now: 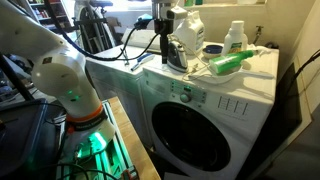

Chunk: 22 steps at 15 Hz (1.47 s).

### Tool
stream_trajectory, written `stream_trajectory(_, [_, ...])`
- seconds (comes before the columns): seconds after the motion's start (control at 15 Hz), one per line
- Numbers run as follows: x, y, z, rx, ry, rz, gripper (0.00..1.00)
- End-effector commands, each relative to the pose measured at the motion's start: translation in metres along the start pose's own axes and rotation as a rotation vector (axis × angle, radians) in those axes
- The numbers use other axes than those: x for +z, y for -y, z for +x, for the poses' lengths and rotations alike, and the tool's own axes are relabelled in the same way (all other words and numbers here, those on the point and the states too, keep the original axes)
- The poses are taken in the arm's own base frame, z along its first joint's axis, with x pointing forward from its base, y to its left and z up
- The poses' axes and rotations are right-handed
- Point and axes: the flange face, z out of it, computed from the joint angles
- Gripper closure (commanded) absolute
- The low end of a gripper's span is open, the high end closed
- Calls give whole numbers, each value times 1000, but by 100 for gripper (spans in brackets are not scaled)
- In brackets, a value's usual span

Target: Place the iron upright

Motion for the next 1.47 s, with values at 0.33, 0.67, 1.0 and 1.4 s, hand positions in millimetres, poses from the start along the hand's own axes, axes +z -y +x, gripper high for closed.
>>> stream_trajectory(0.33, [-11, 75, 18, 253, 1, 111, 0])
stream_trajectory(0.67, [-15, 81, 21, 296, -12, 138, 0])
stream_trajectory(1.0, [-32, 95, 33, 553, -60, 283, 0])
stream_trajectory(1.4, [-22, 102, 47, 735, -6, 301, 0])
